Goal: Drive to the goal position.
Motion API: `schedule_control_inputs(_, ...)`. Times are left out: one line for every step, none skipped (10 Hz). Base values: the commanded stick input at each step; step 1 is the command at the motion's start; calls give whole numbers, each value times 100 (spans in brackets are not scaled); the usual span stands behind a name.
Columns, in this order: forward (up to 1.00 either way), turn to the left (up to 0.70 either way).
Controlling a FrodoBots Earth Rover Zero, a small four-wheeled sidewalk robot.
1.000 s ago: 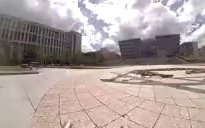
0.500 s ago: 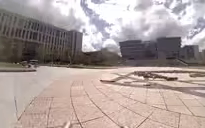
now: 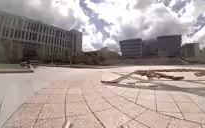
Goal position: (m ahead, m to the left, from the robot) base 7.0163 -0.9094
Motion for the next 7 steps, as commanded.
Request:
schedule_control_inputs(70,22)
schedule_control_inputs(70,35)
schedule_control_inputs(70,35)
schedule_control_inputs(70,35)
schedule_control_inputs(70,27)
schedule_control_inputs(70,0)
schedule_control_inputs(70,0)
